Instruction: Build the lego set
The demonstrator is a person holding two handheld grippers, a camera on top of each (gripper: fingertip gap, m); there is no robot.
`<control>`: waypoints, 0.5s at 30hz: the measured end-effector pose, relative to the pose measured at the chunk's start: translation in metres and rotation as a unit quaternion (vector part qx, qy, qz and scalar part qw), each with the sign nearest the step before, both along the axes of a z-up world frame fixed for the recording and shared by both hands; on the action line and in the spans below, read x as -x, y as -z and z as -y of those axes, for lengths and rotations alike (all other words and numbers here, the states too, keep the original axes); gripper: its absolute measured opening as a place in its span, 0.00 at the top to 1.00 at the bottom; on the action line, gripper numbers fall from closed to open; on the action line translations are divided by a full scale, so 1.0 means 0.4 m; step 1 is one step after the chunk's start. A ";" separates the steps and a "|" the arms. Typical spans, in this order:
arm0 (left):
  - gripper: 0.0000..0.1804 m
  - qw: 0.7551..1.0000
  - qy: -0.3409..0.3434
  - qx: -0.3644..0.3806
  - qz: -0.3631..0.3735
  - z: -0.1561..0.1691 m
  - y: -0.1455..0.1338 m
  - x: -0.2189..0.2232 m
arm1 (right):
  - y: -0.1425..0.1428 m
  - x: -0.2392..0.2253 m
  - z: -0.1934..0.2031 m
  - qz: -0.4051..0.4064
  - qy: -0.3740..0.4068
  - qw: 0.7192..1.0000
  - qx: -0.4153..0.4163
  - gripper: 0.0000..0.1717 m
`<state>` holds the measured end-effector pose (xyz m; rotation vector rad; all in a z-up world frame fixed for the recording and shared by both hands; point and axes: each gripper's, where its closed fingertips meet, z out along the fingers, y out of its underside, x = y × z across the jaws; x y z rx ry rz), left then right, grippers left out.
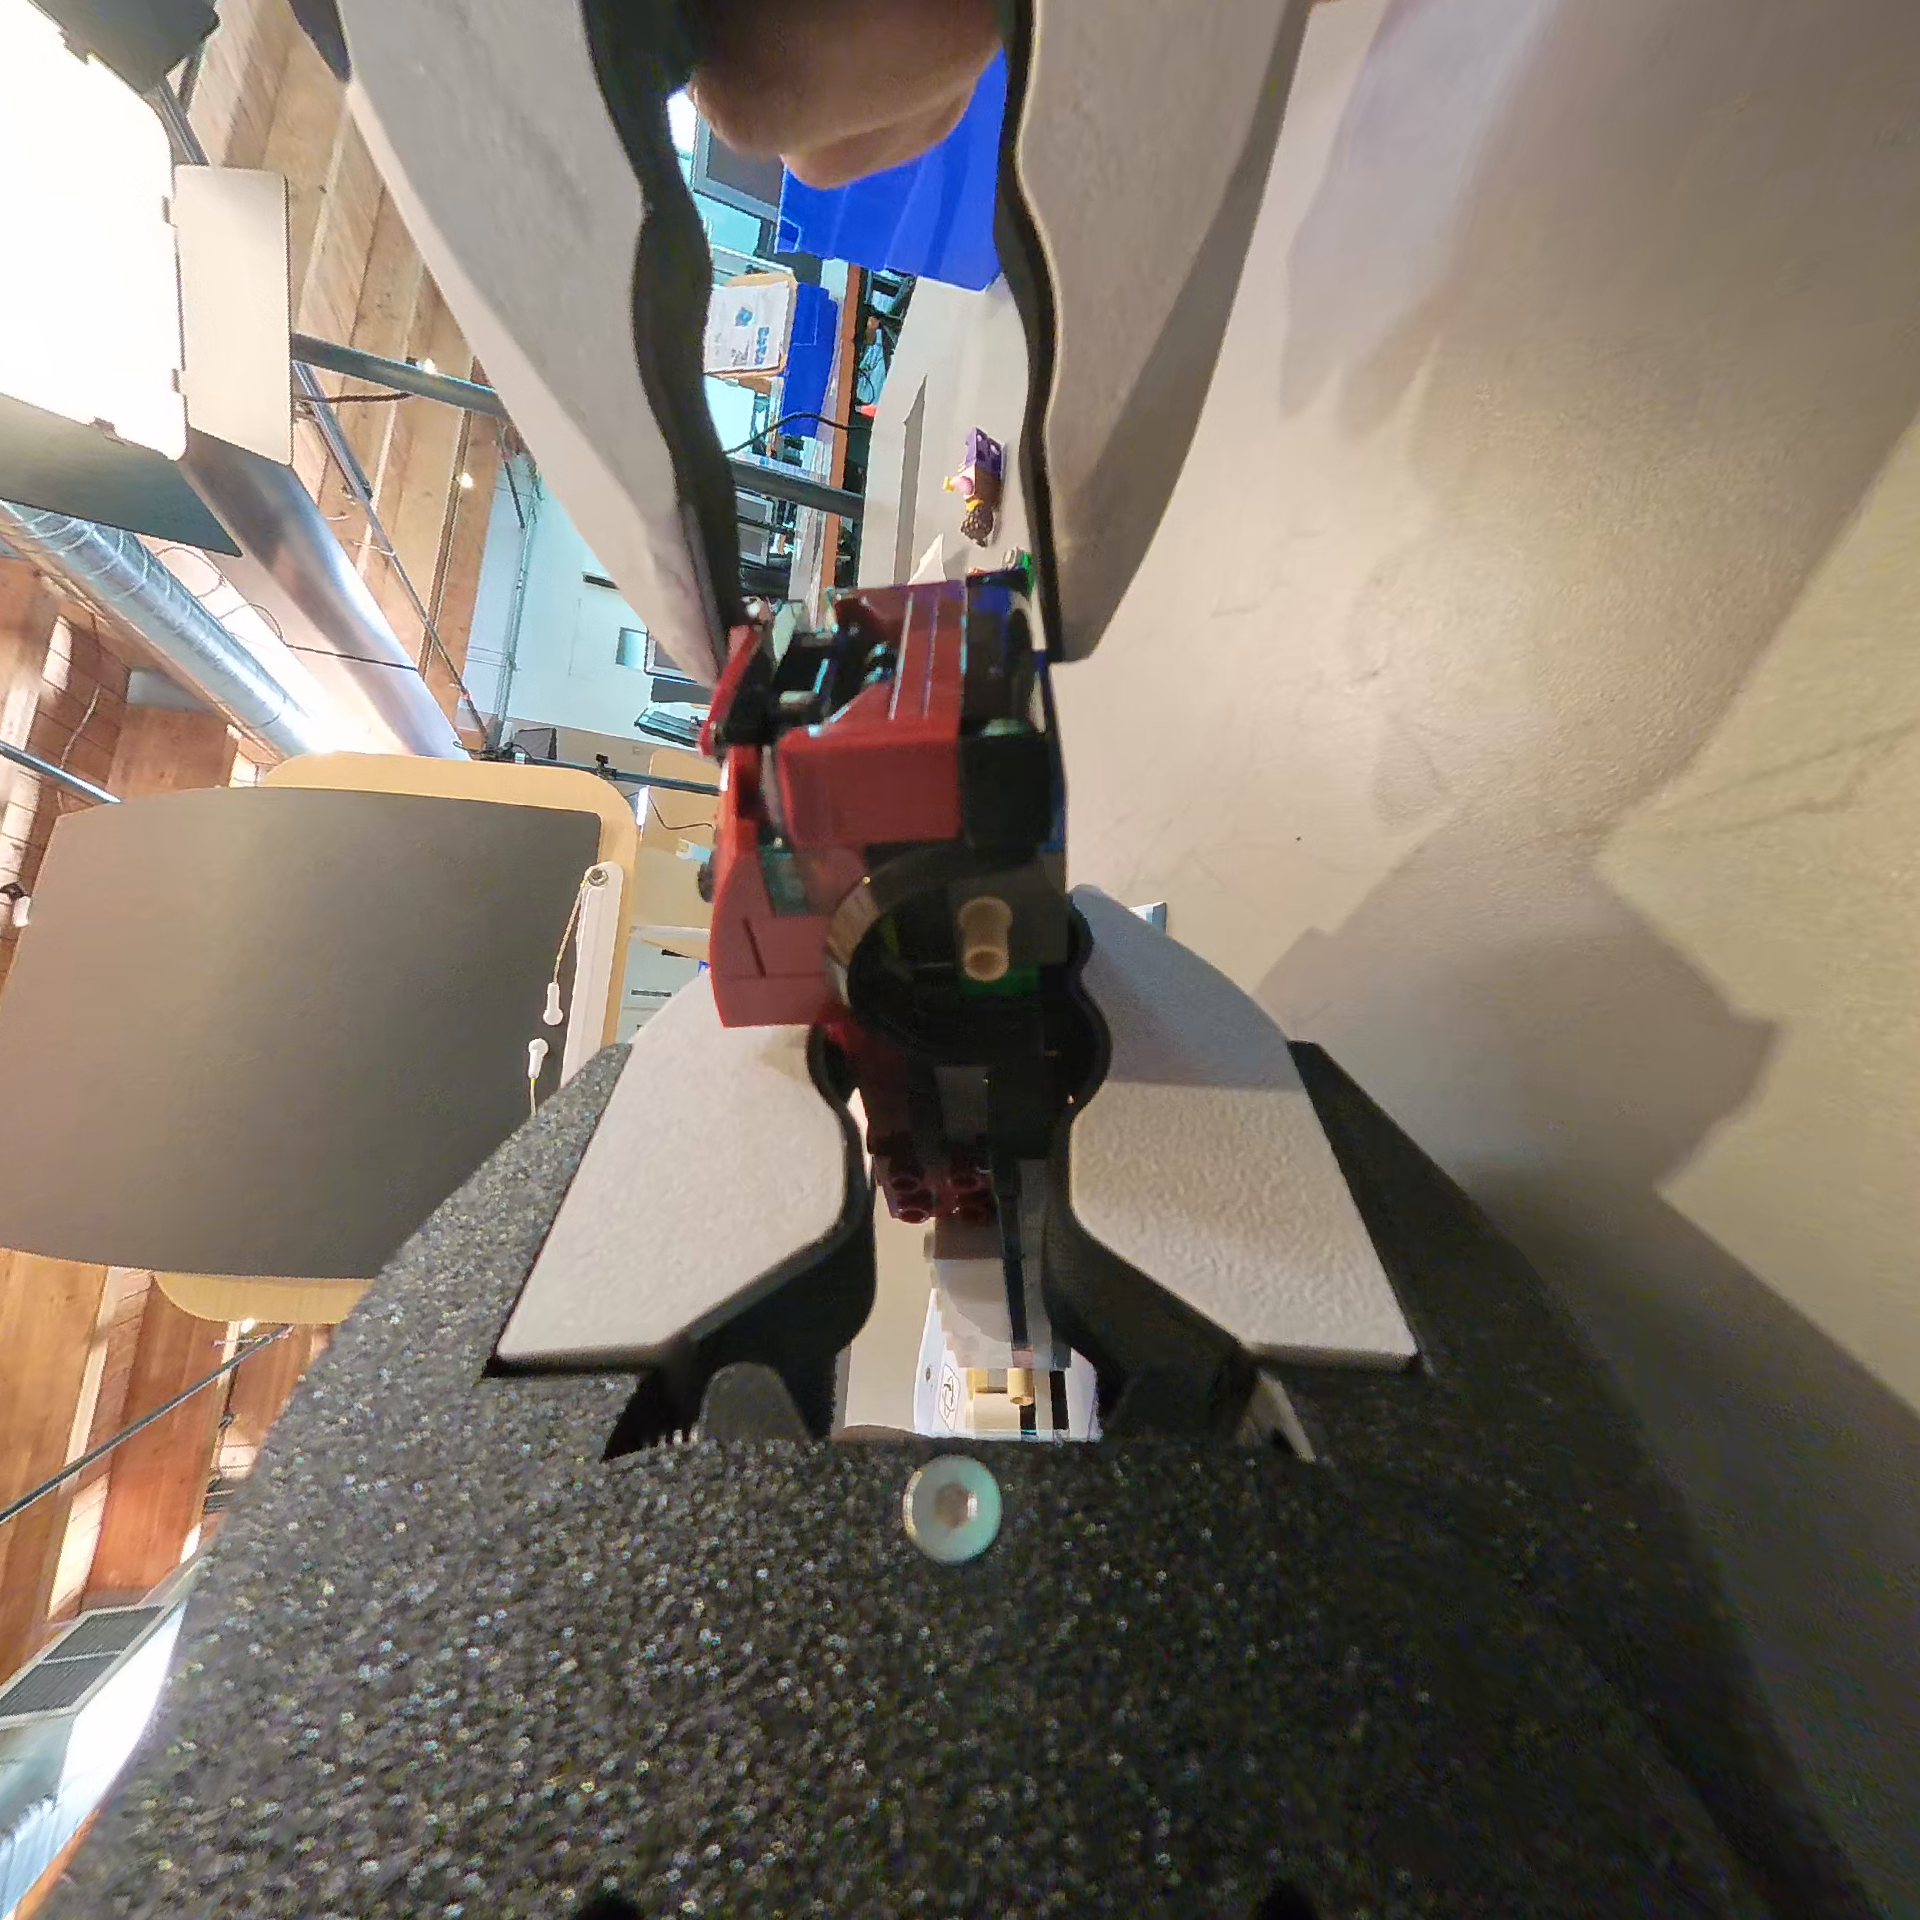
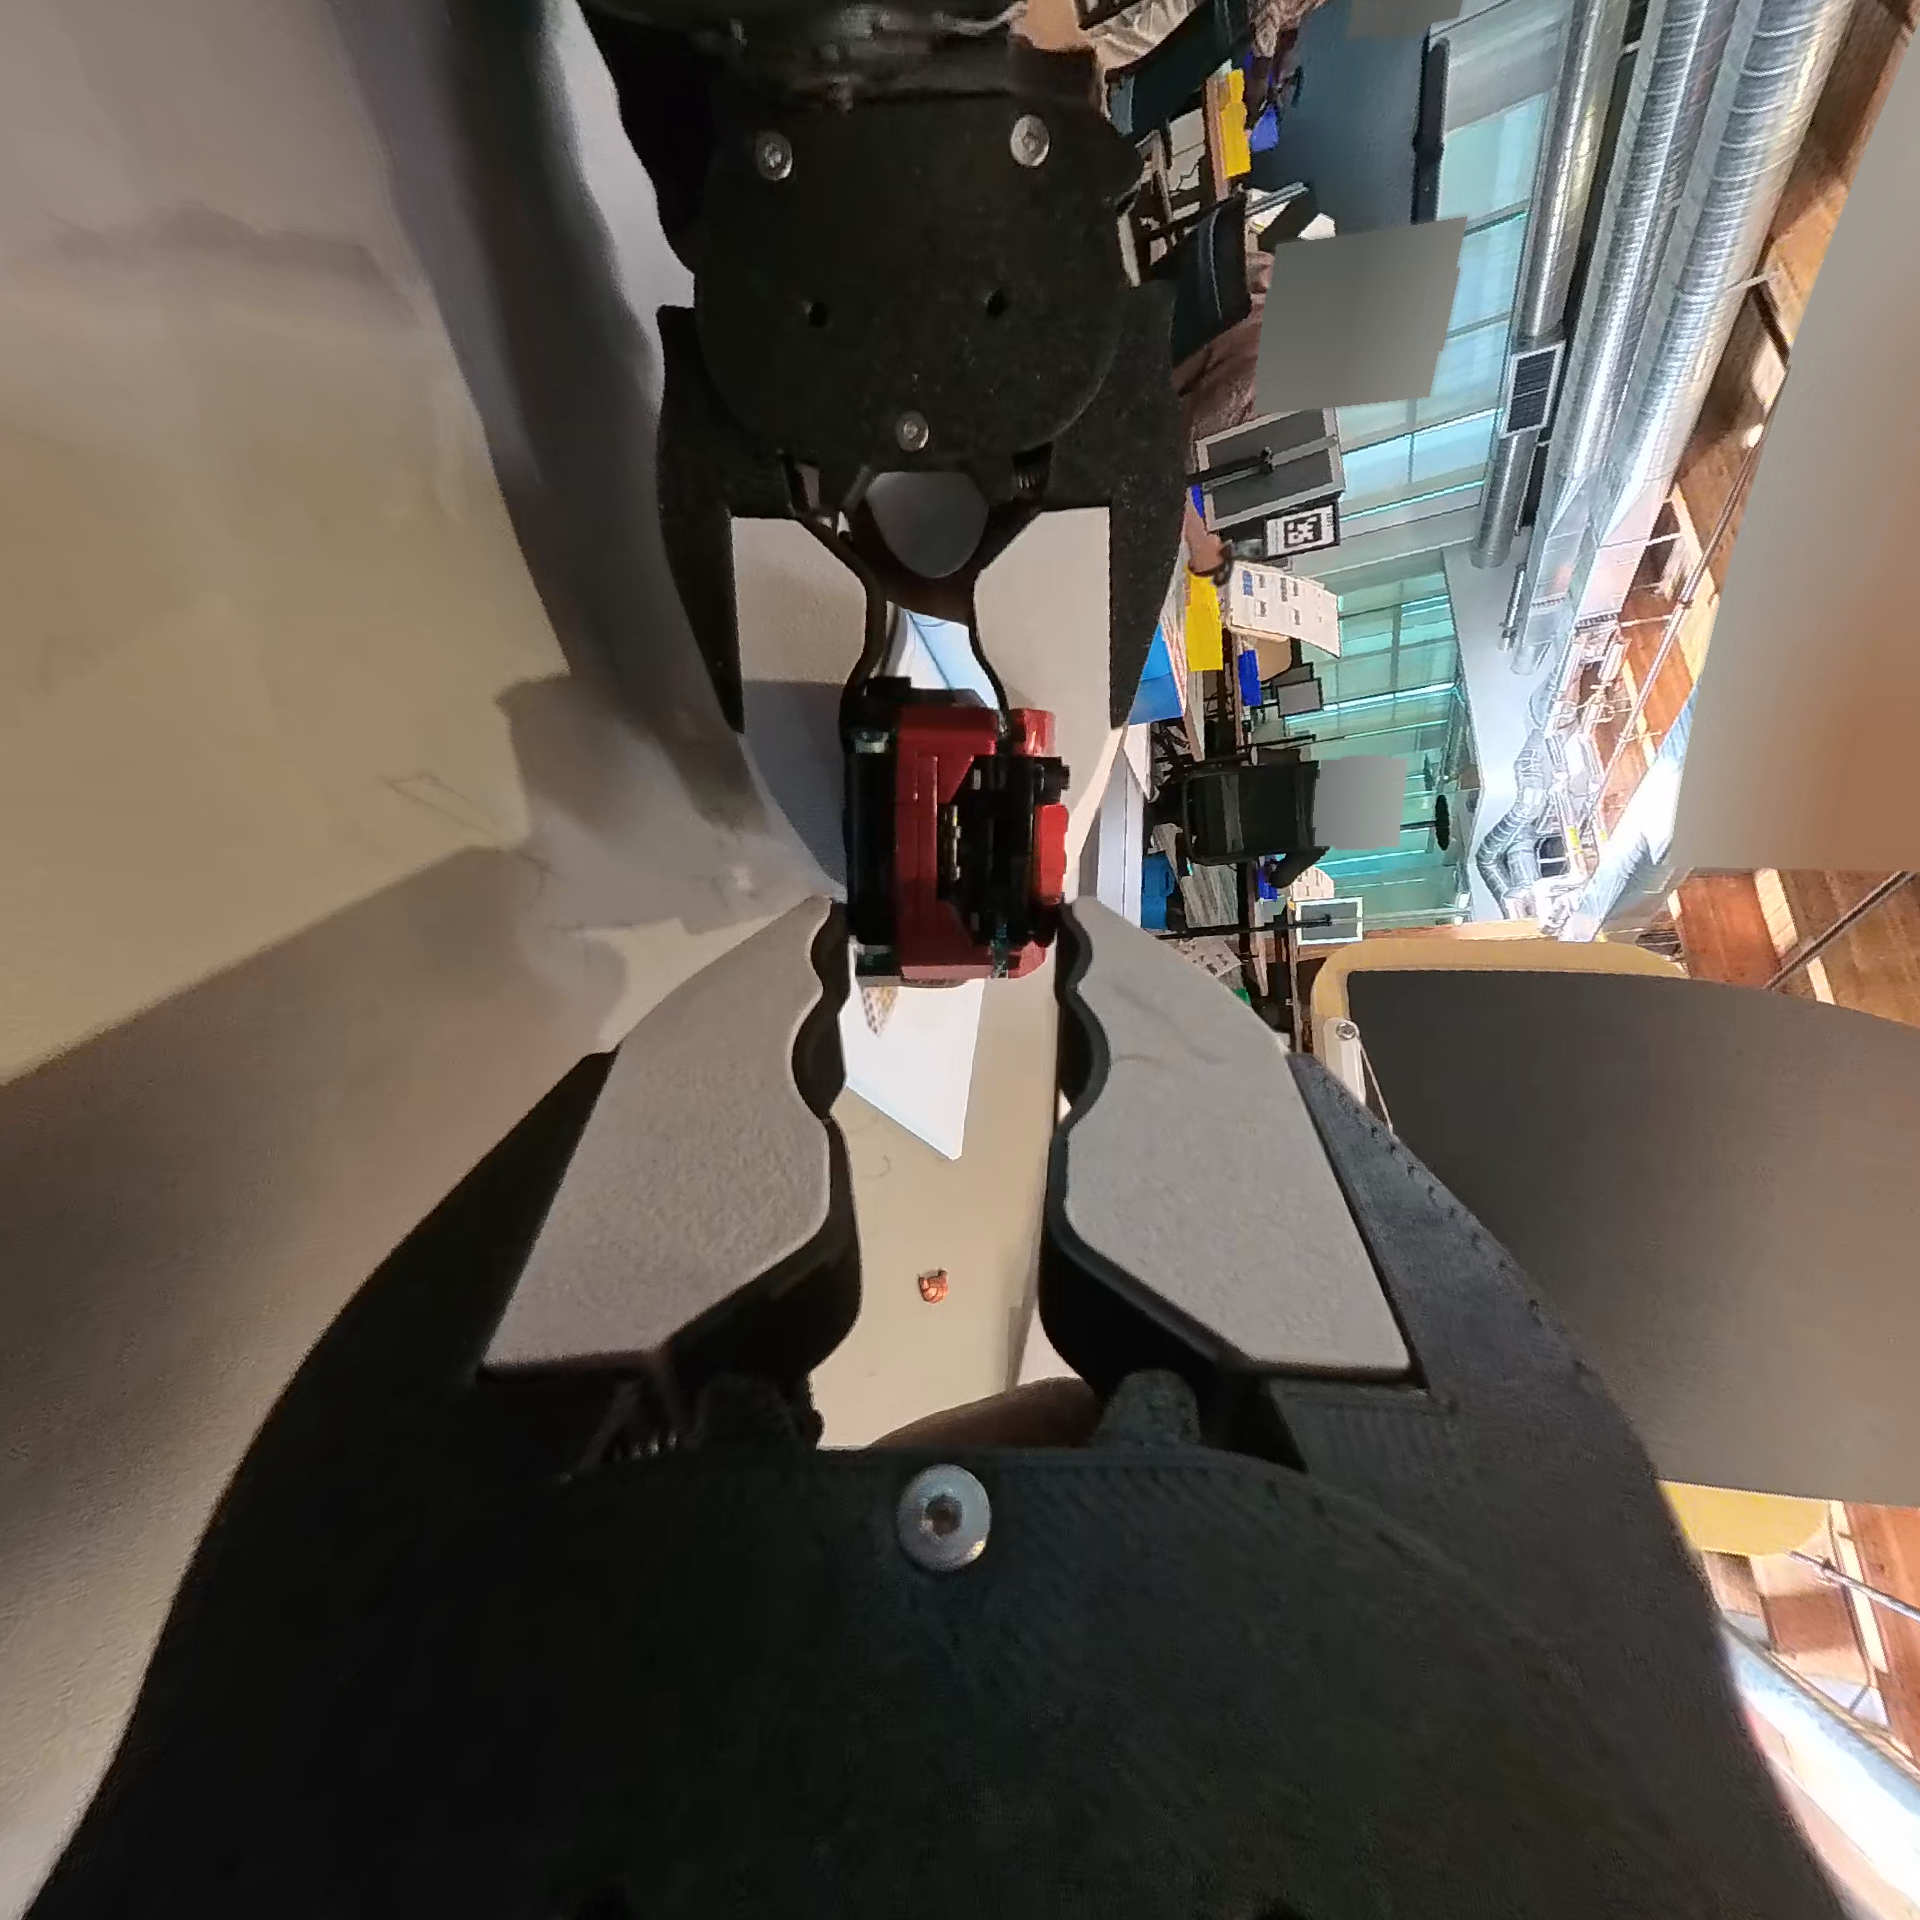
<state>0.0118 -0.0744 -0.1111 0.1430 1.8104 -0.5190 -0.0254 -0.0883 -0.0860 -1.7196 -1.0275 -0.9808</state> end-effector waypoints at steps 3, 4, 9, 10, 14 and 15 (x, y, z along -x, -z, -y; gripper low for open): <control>0.81 1.000 0.003 -0.004 0.000 0.002 0.002 0.002 | 0.002 0.004 0.005 -0.007 -0.004 1.000 0.007 0.78; 0.81 1.000 0.005 -0.008 0.001 0.003 0.003 0.003 | 0.003 0.005 0.007 -0.012 -0.006 1.000 0.011 0.79; 0.80 1.000 0.006 -0.010 0.001 0.005 0.003 0.003 | 0.002 0.008 0.014 -0.024 -0.011 1.000 0.016 0.79; 0.80 1.000 0.006 -0.010 0.002 0.004 0.002 0.003 | 0.002 0.008 0.015 -0.023 -0.011 1.000 0.016 0.79; 0.80 1.000 0.007 -0.013 0.002 0.004 0.004 0.003 | 0.004 0.009 0.018 -0.025 -0.012 0.999 0.019 0.79; 0.80 1.000 0.007 -0.014 0.002 0.004 0.004 0.003 | 0.004 0.009 0.018 -0.028 -0.013 0.999 0.018 0.79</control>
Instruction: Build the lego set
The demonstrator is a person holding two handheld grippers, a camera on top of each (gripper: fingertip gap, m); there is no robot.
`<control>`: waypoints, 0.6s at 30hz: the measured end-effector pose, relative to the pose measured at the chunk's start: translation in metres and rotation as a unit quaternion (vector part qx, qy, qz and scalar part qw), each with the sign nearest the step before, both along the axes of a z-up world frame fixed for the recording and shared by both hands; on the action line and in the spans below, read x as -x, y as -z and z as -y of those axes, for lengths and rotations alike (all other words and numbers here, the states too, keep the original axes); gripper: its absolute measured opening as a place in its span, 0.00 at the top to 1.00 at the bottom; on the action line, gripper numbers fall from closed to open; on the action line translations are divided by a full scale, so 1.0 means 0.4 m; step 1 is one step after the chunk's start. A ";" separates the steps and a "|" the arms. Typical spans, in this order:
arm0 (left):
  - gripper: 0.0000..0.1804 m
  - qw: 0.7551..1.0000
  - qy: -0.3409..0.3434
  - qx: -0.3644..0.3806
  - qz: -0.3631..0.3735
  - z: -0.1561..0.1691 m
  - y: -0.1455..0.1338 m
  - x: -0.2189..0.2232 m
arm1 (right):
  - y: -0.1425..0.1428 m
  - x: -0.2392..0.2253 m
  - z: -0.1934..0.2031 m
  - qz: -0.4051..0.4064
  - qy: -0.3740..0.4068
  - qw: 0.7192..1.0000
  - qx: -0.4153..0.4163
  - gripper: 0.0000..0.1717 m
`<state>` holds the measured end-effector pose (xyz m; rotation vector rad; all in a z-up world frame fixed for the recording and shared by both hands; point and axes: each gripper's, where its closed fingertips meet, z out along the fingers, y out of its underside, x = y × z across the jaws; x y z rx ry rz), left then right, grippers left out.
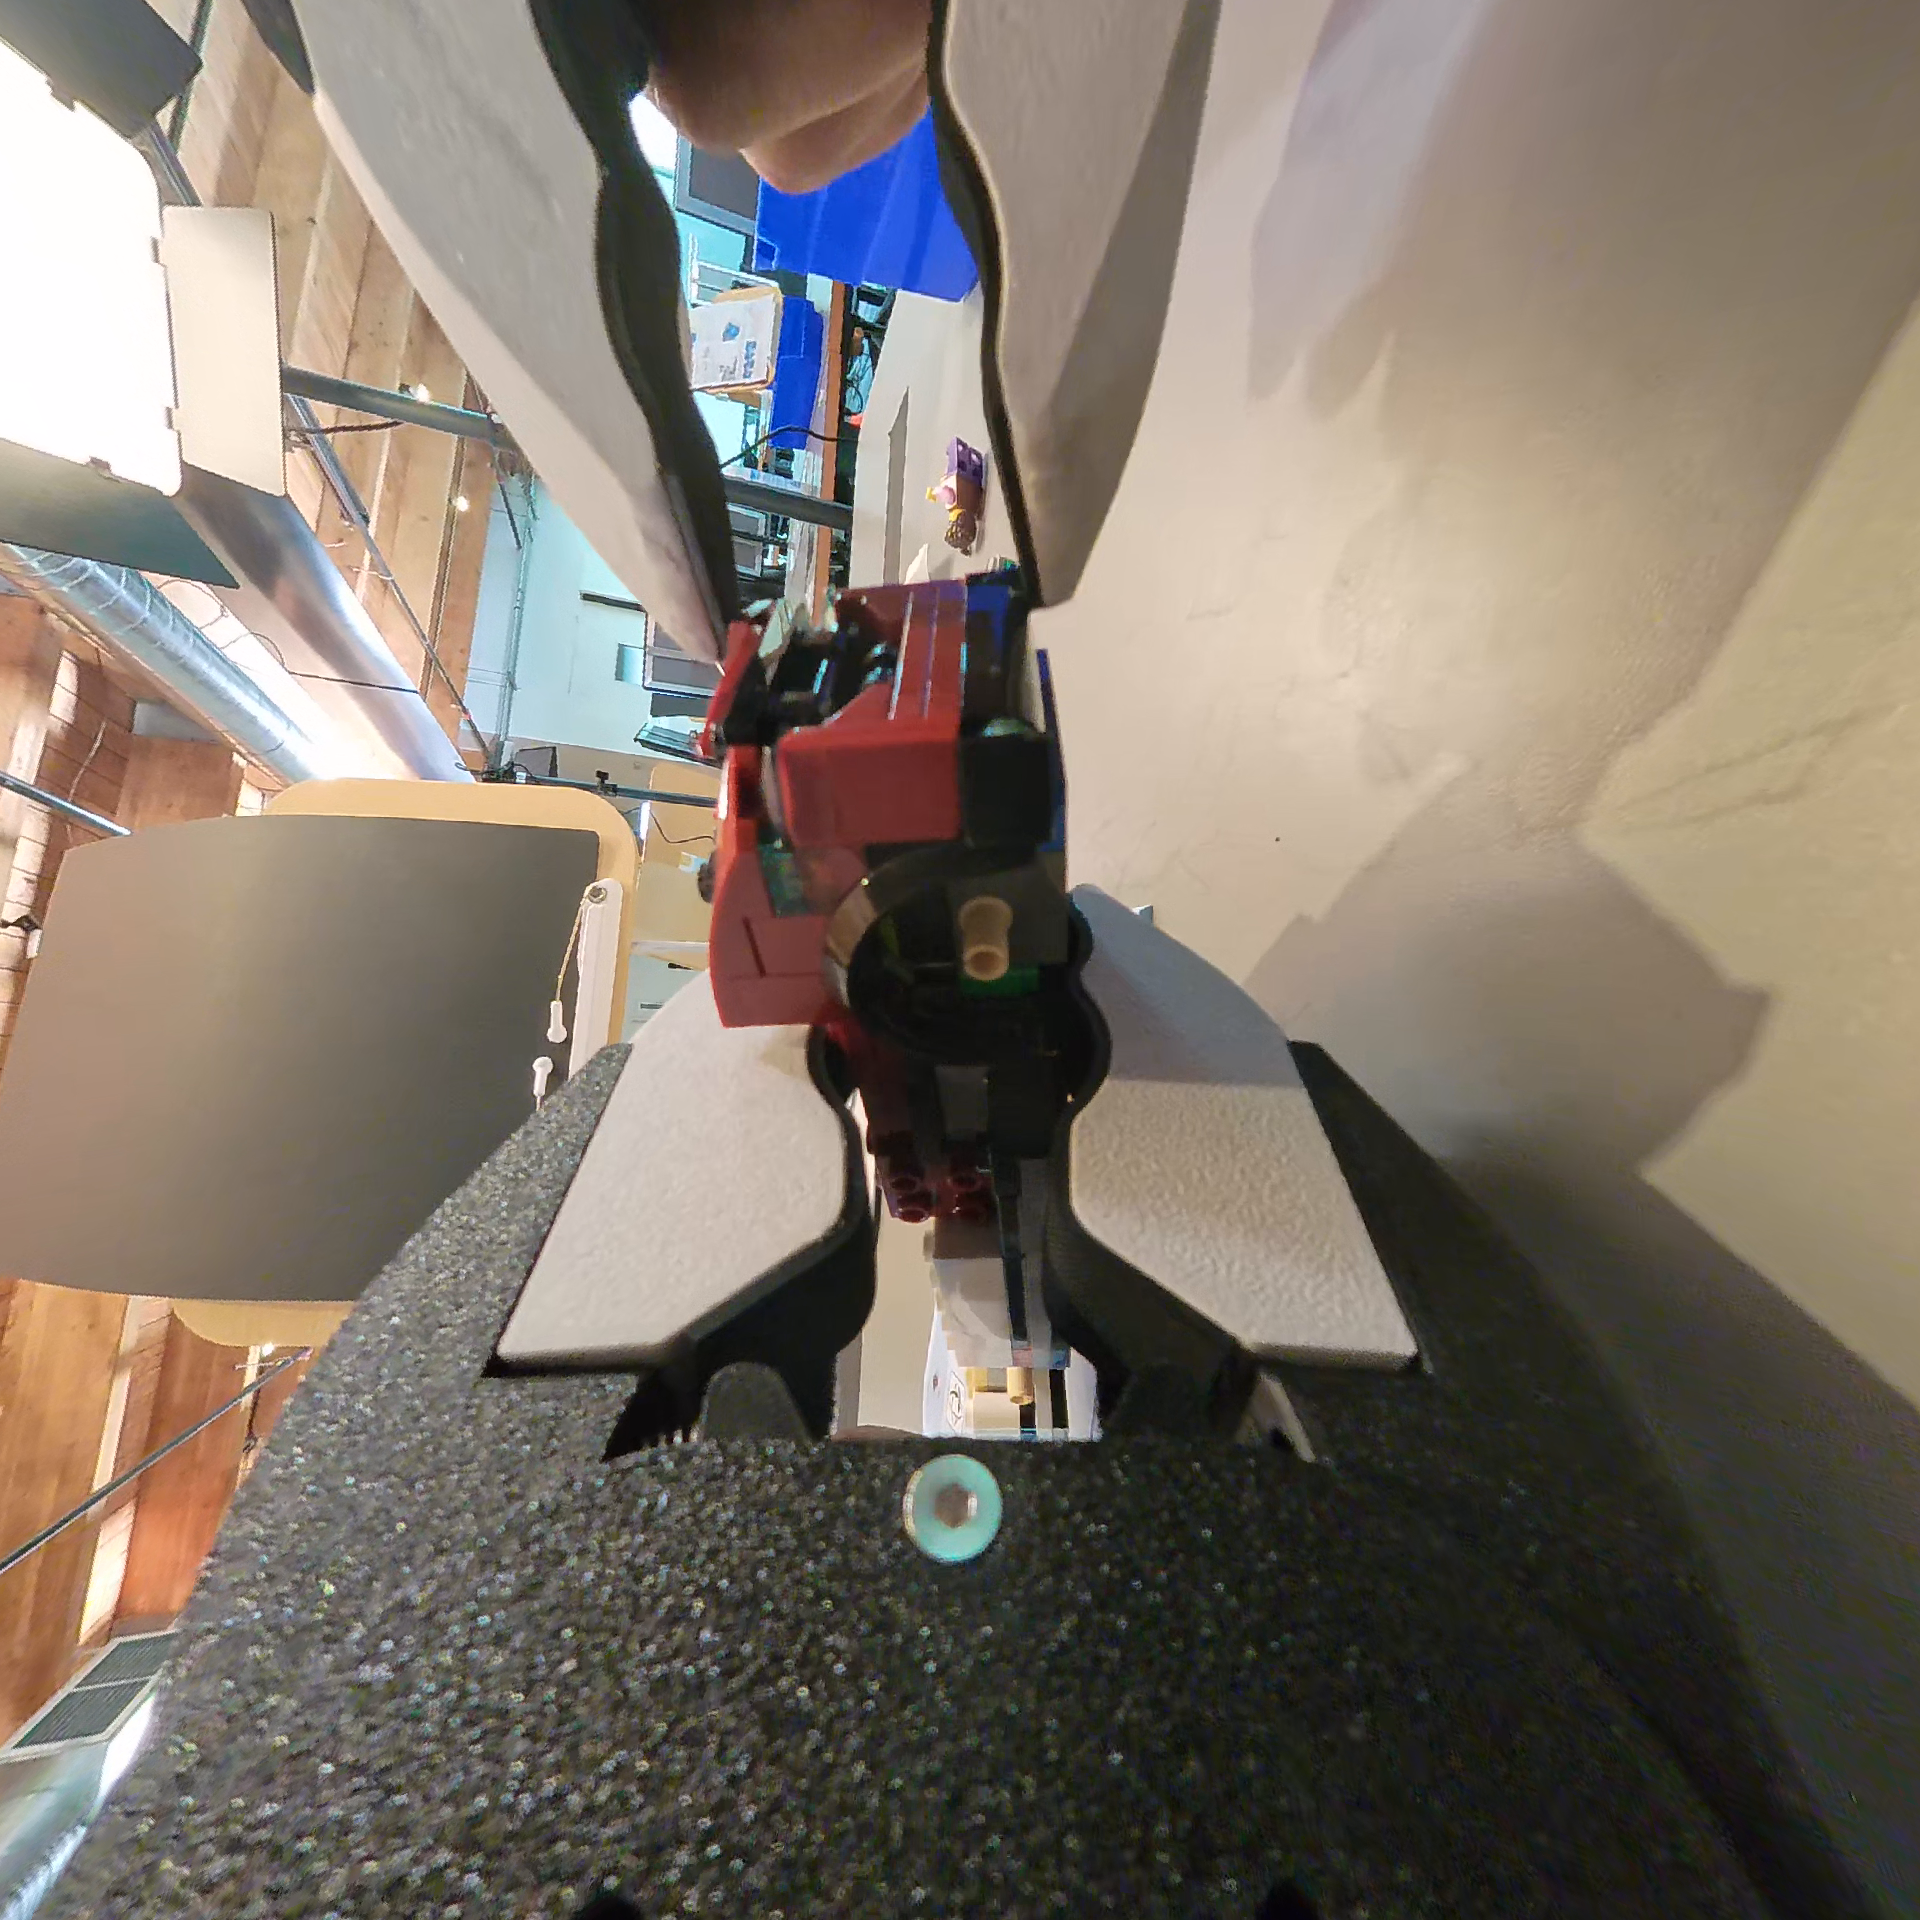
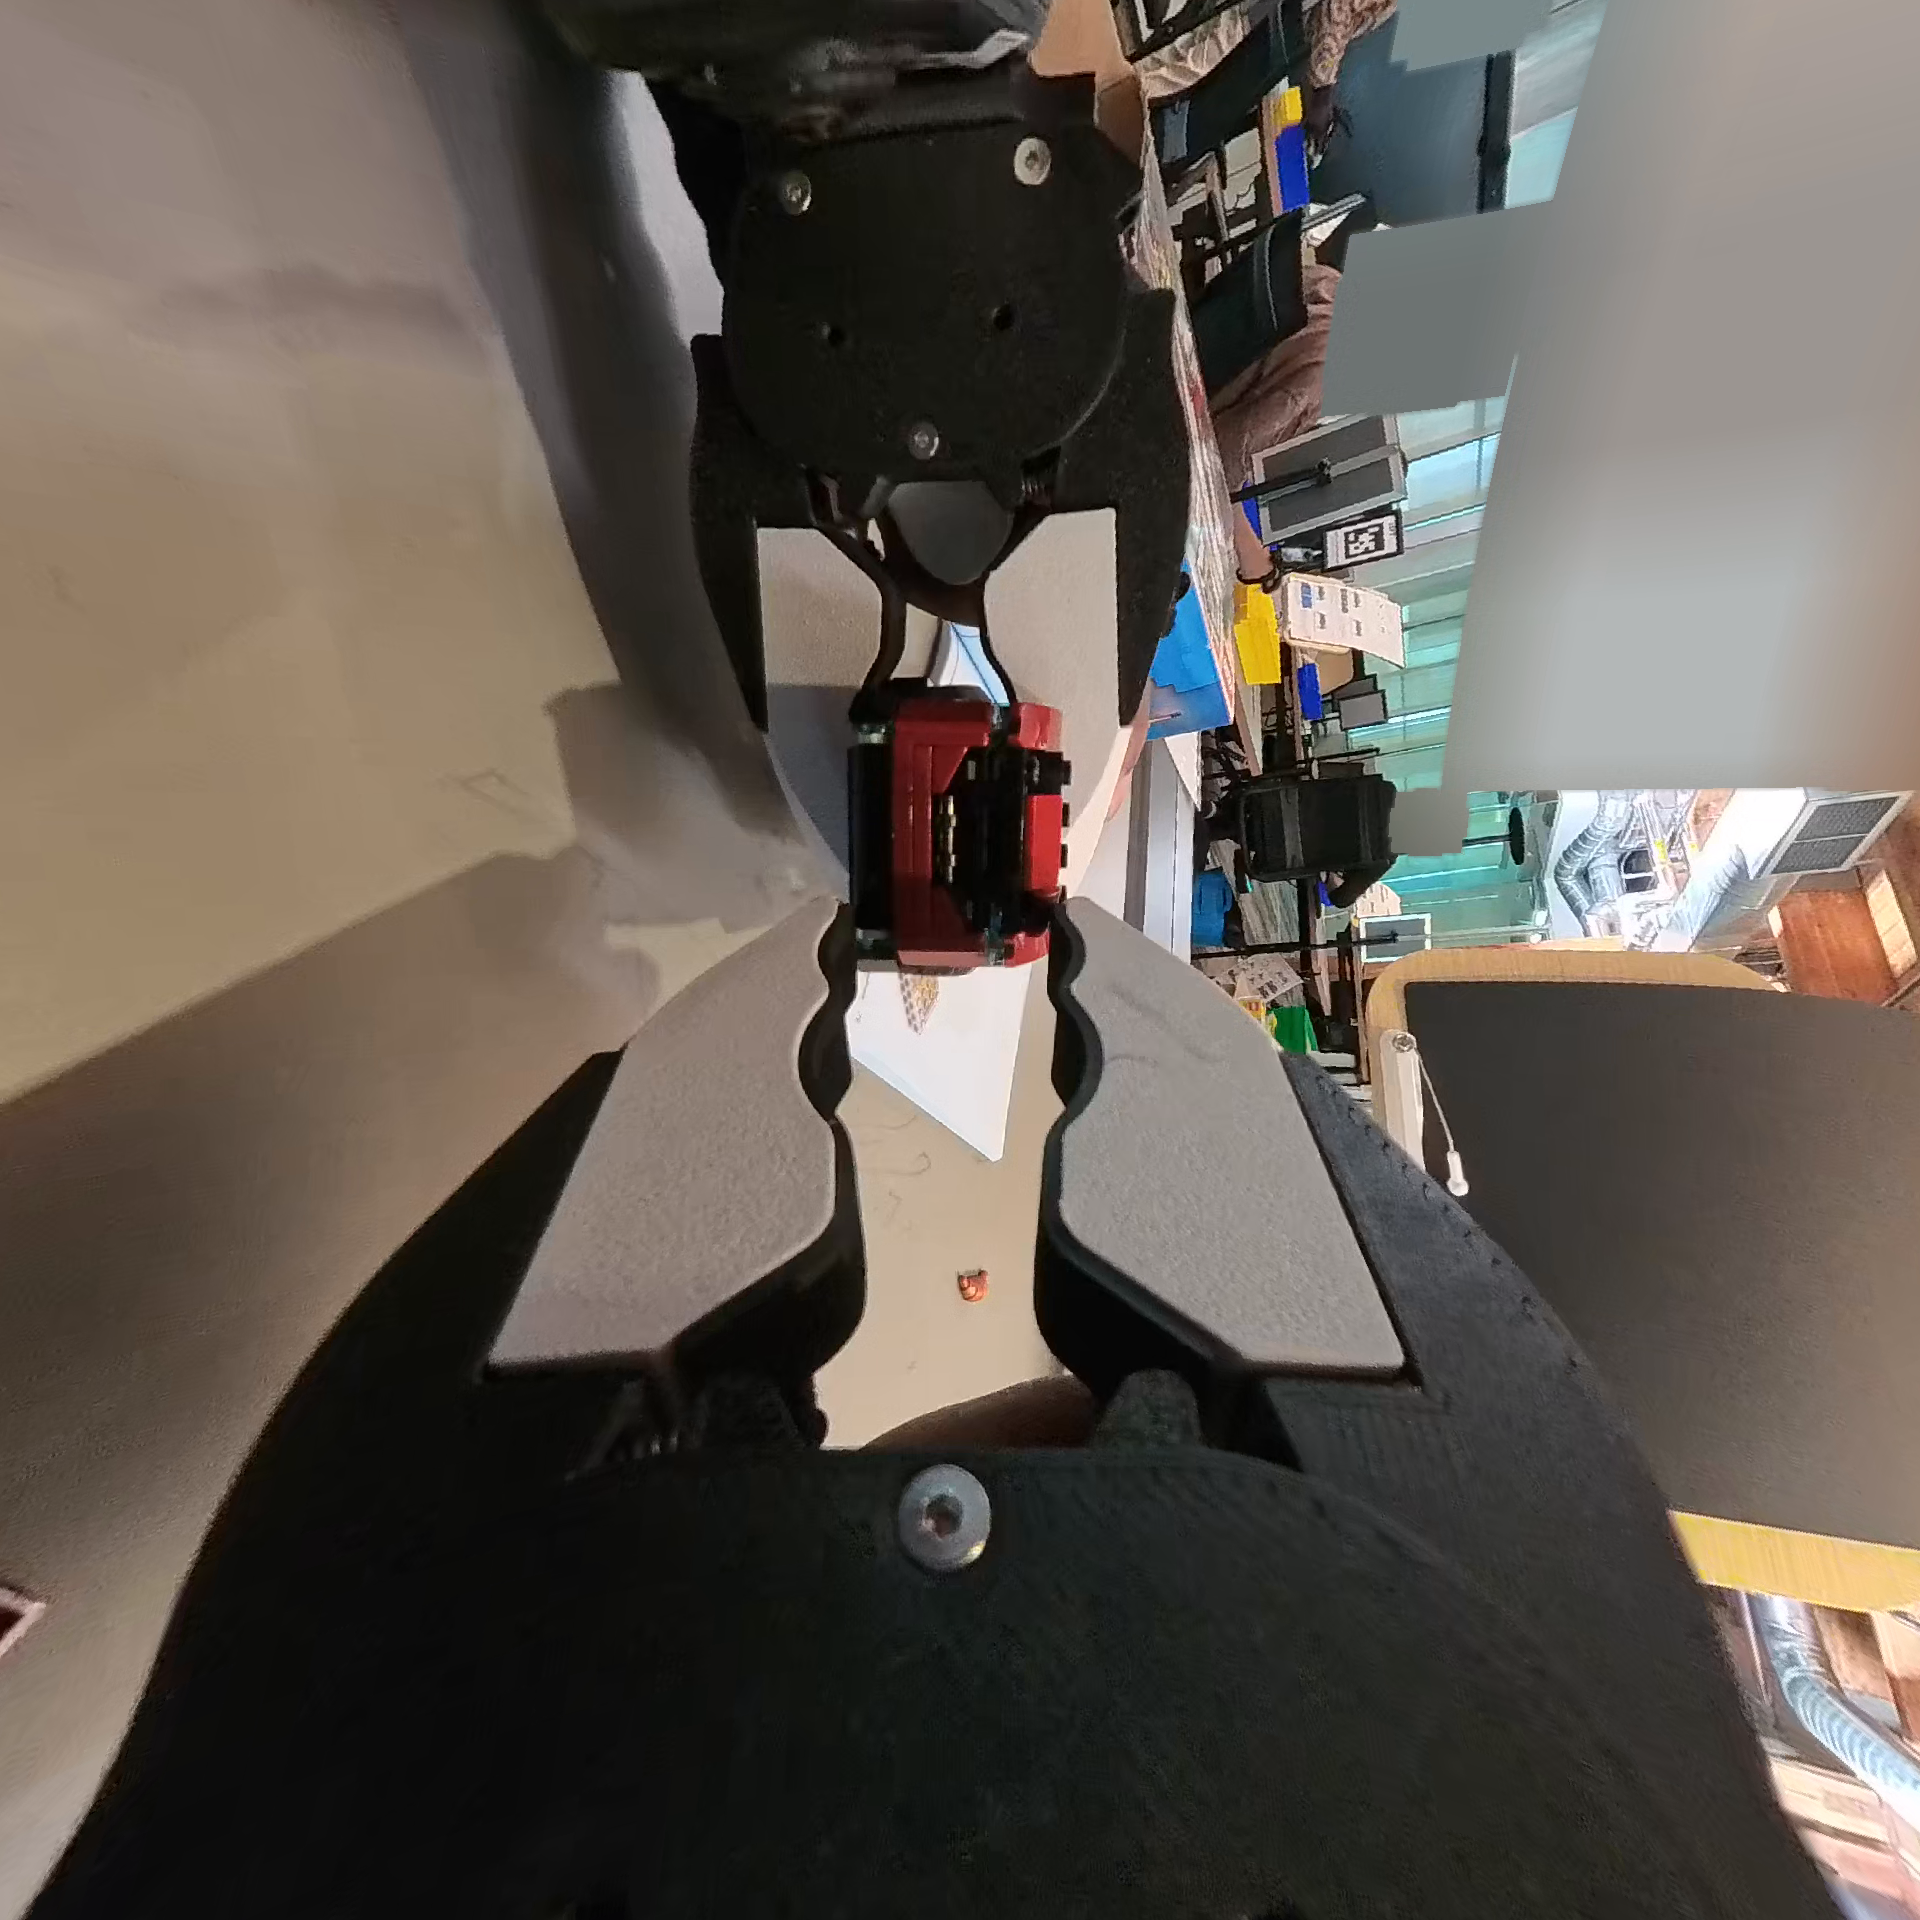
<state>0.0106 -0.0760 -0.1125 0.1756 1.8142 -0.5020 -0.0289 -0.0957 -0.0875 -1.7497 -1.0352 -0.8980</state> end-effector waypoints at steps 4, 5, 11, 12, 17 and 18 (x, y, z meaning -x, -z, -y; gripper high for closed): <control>0.80 1.000 -0.001 0.001 0.000 -0.004 -0.003 0.000 | -0.005 -0.004 0.004 -0.016 0.002 1.000 -0.004 0.79; 0.80 1.000 -0.001 -0.001 0.000 -0.005 -0.003 0.000 | -0.006 -0.005 0.004 -0.022 0.002 1.000 -0.004 0.79; 0.81 1.000 0.006 -0.024 0.006 0.002 0.005 0.005 | 0.002 0.006 0.001 -0.039 -0.004 0.999 0.005 0.75; 0.81 1.000 0.007 -0.030 0.008 0.003 0.007 0.006 | 0.006 0.008 -0.001 -0.037 -0.005 0.999 0.007 0.74; 0.81 1.000 0.004 -0.028 0.011 0.001 0.003 0.004 | 0.013 0.009 -0.006 -0.013 -0.004 1.000 0.004 0.78; 0.81 1.000 0.003 -0.025 0.011 -0.001 0.002 0.003 | 0.011 0.008 -0.007 -0.009 -0.003 1.000 0.000 0.78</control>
